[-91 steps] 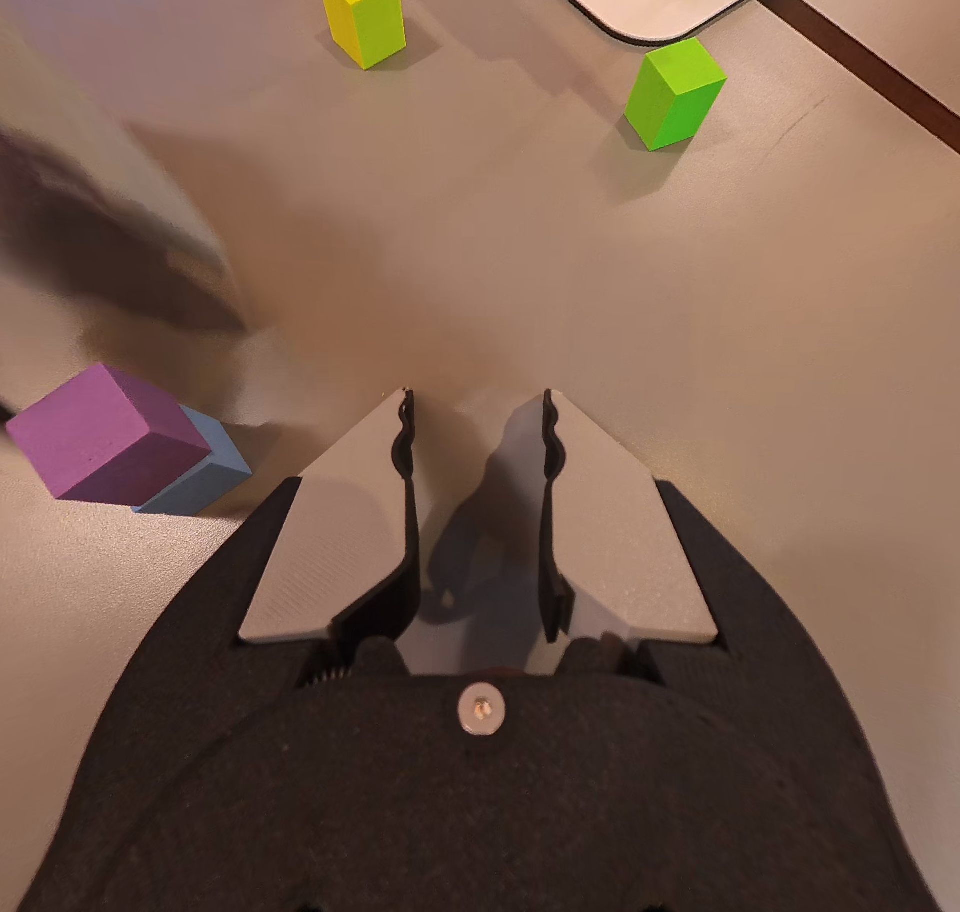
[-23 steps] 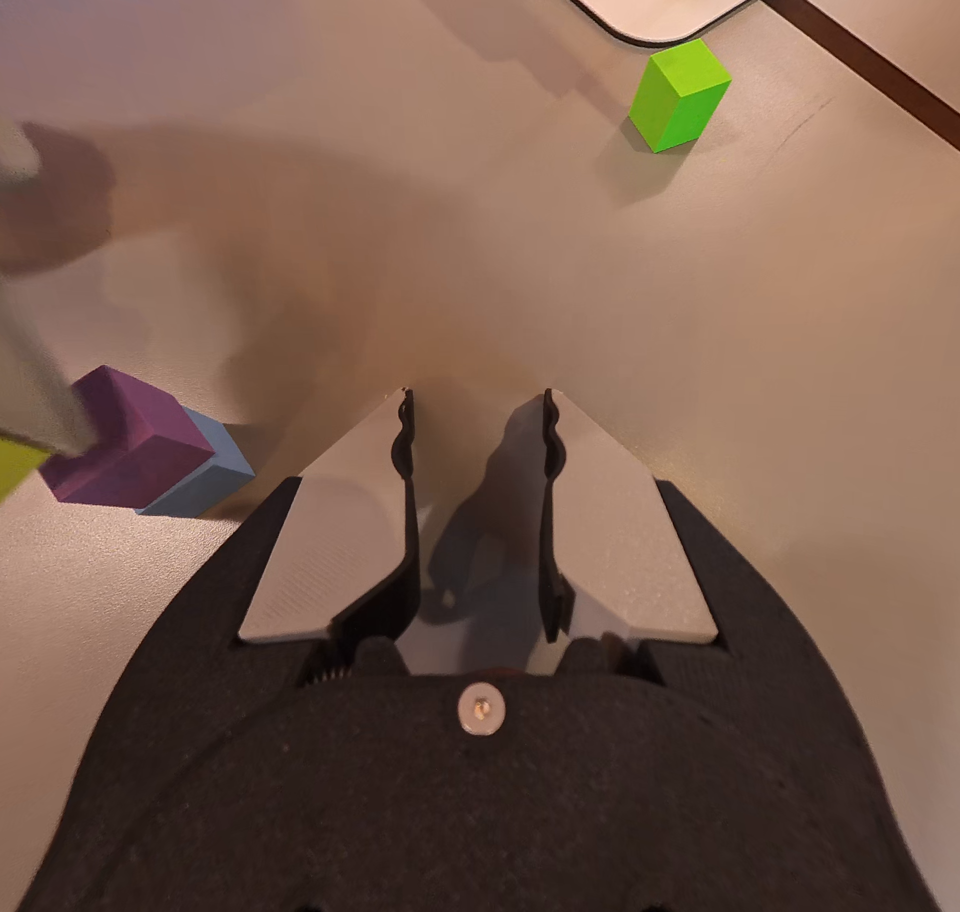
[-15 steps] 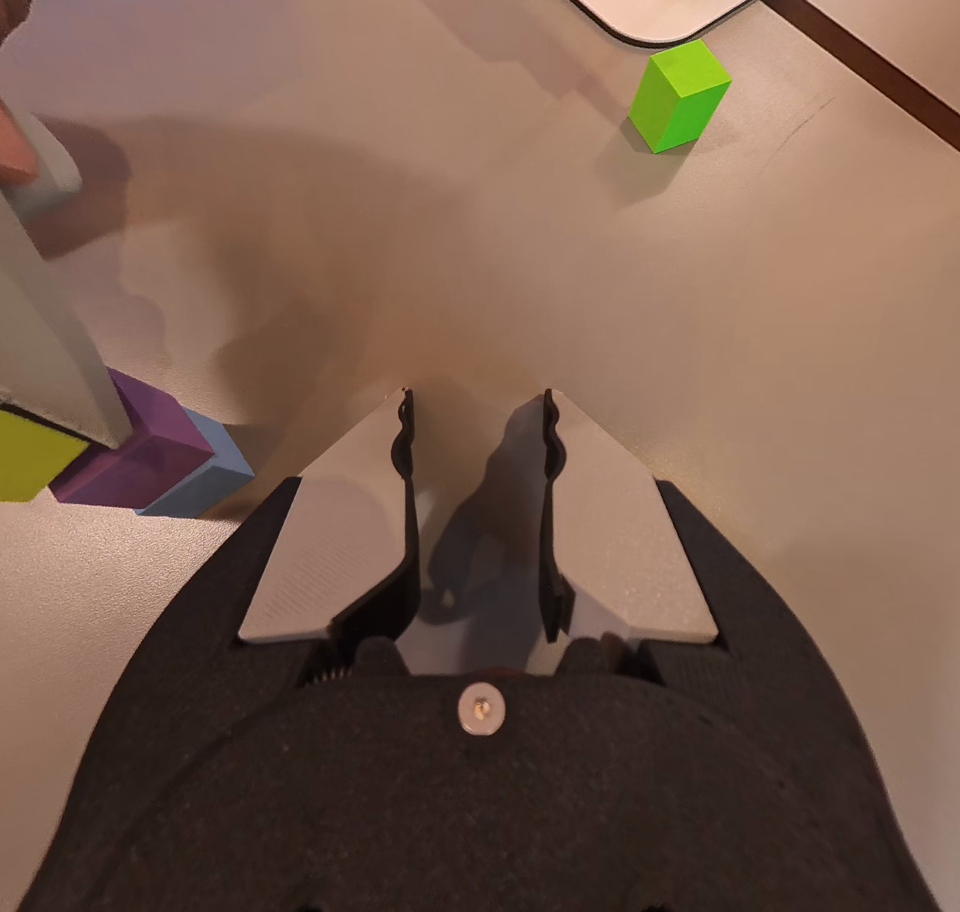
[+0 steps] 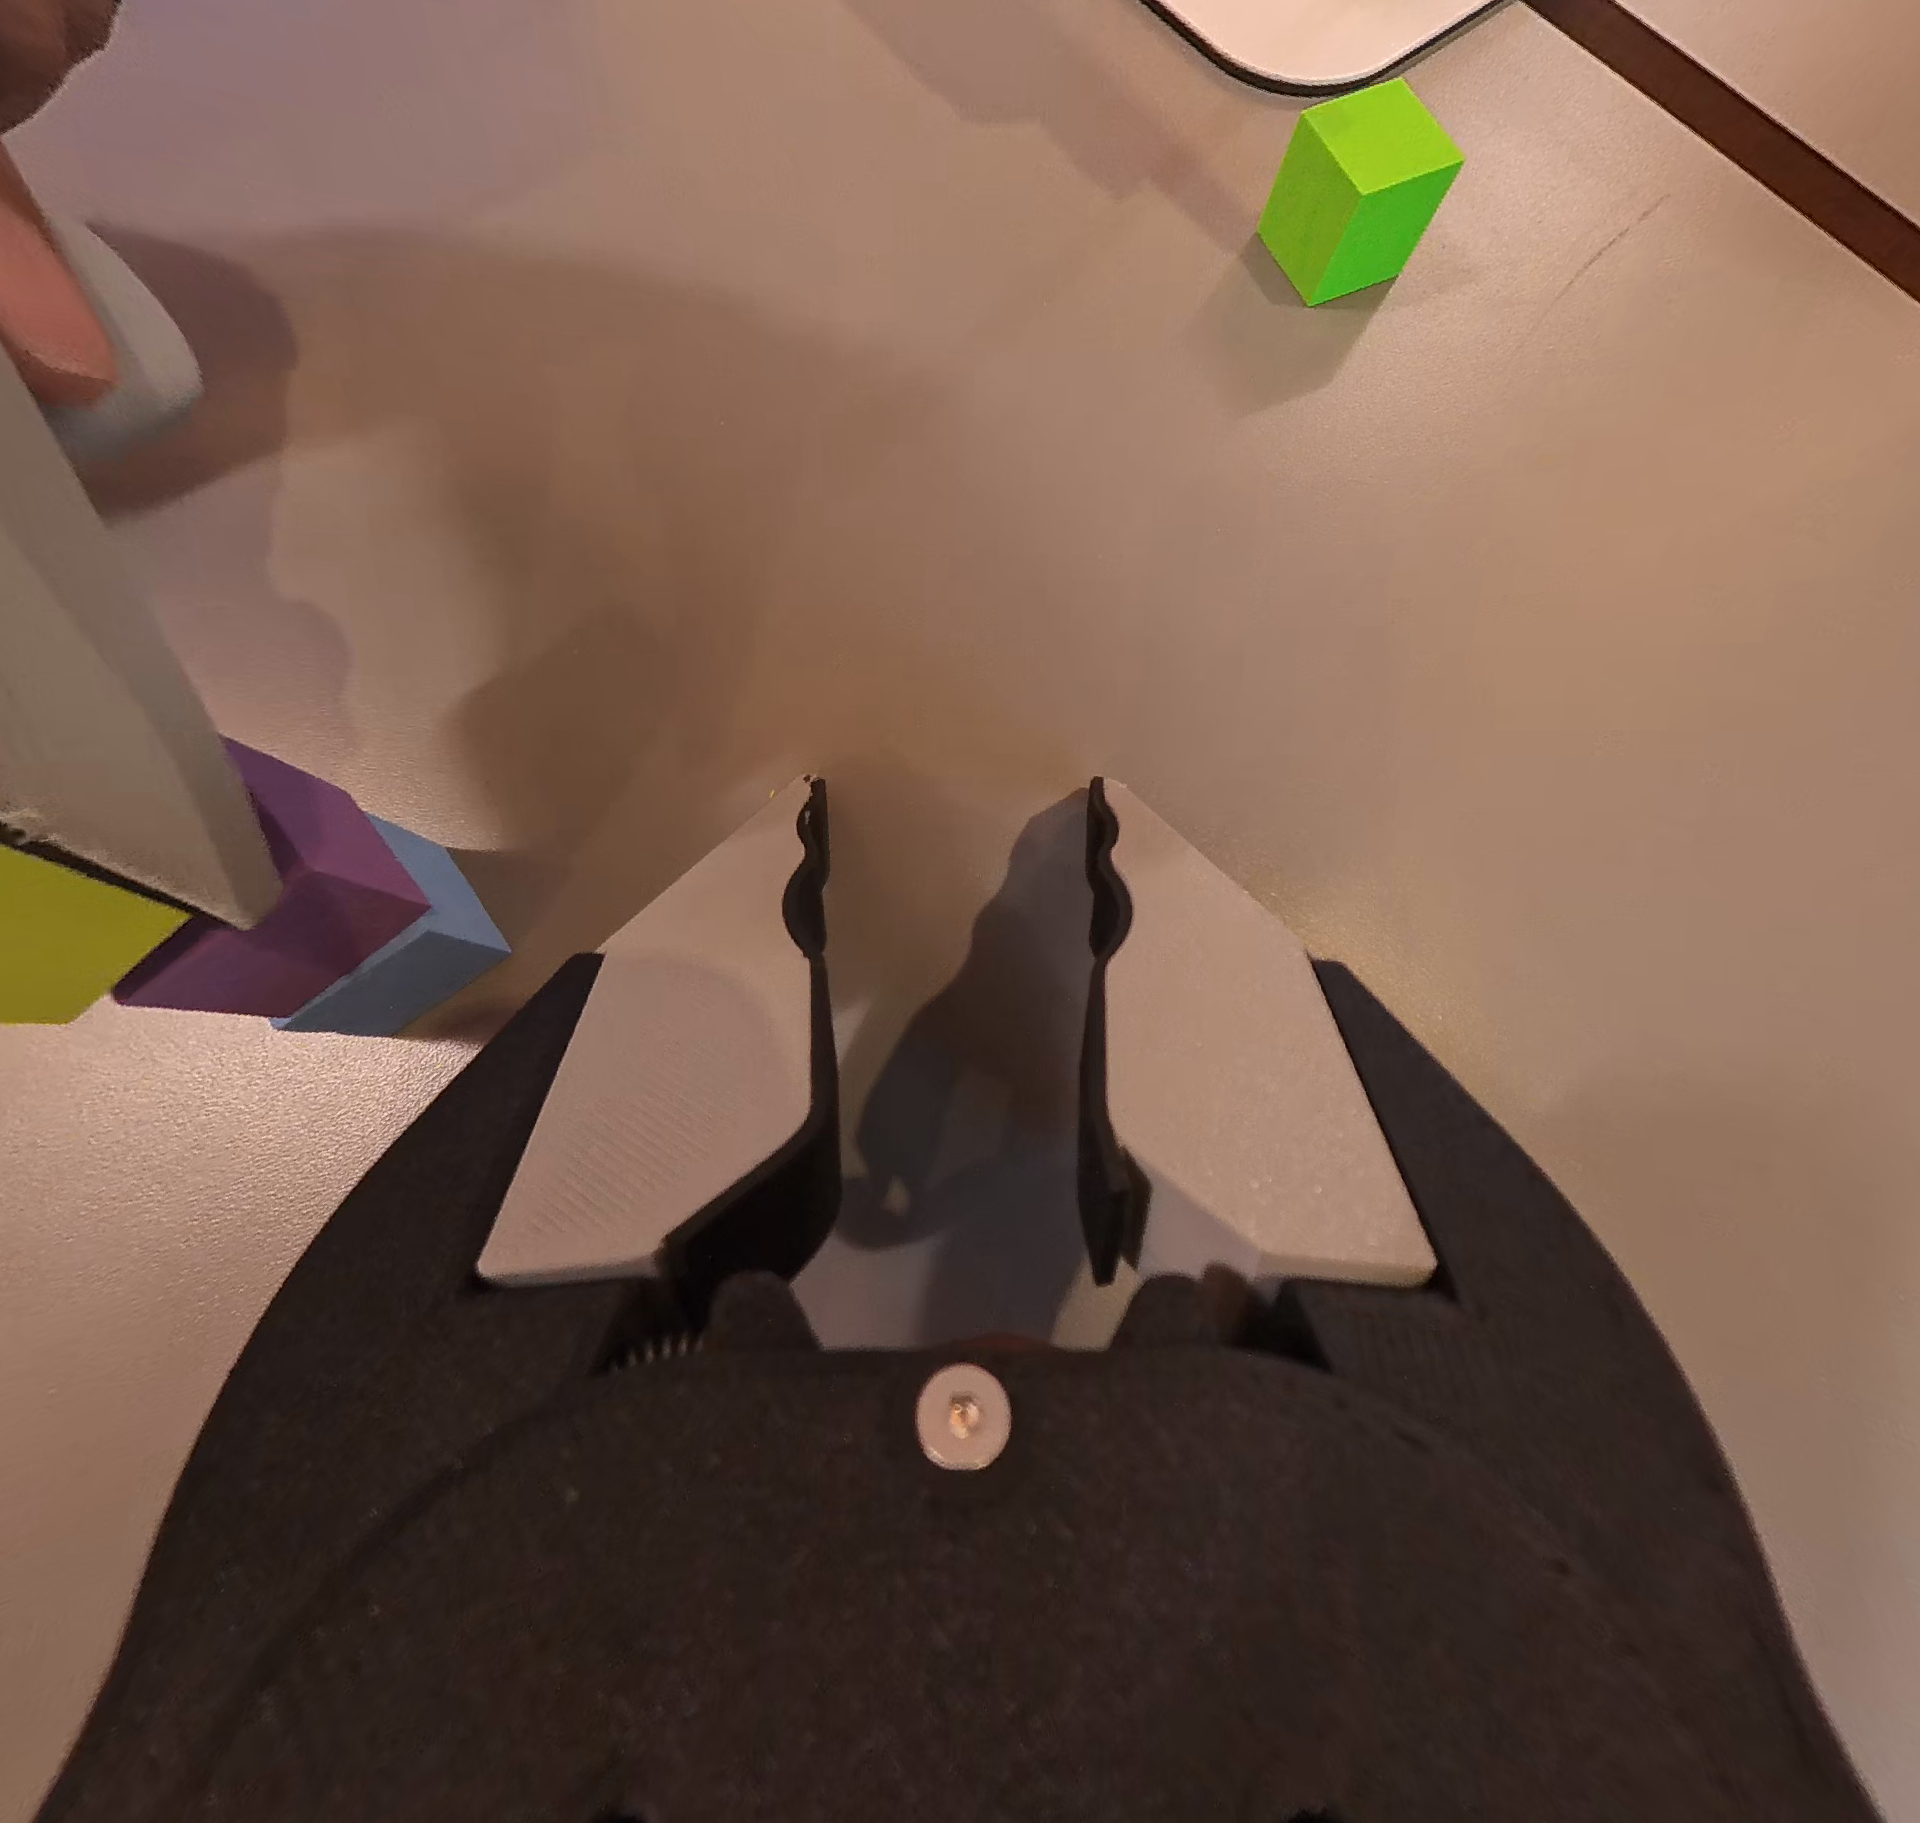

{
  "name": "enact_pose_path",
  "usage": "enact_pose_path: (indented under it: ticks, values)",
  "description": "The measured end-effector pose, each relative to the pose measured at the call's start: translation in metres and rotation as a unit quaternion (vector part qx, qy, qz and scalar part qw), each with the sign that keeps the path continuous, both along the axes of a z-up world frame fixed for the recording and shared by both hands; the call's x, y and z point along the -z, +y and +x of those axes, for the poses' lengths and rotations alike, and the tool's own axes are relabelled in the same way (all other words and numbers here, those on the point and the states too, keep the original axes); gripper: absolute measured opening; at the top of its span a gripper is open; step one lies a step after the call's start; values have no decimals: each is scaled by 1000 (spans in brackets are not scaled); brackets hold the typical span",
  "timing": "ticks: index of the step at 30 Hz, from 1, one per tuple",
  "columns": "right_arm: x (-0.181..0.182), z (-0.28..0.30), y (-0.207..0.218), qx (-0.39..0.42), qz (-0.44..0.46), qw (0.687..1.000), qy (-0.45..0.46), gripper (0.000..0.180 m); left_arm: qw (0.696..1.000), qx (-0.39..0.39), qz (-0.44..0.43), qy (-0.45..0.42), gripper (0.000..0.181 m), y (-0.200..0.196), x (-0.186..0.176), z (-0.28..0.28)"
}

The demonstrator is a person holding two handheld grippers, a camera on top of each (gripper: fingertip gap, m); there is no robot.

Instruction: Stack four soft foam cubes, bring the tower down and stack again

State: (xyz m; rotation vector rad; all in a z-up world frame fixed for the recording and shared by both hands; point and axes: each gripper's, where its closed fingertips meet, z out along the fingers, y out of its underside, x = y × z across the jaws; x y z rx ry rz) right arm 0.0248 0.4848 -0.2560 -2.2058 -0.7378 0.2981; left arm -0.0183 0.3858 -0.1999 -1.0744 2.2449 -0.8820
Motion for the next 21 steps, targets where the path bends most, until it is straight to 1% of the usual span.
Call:
enact_pose_path:
  ticks: [1, 12, 15, 21]
  values:
    - [0, 0, 0, 0, 0, 1000, 0, 48, 1000, 1, 0, 3, 34, 0, 1, 0]
    - [0, 0, 0, 0, 0, 1000, 0, 48, 1000, -8, -8, -2, 36, 3, 3, 1]
    - [0, 0, 0, 0, 0, 1000, 0, 48, 1000, -14, -7, -15, 41, 4, 0, 4]
    - [0, 0, 0, 0, 0, 1000, 0, 48, 1000, -21, -15, -13, 48, 7, -4, -2]
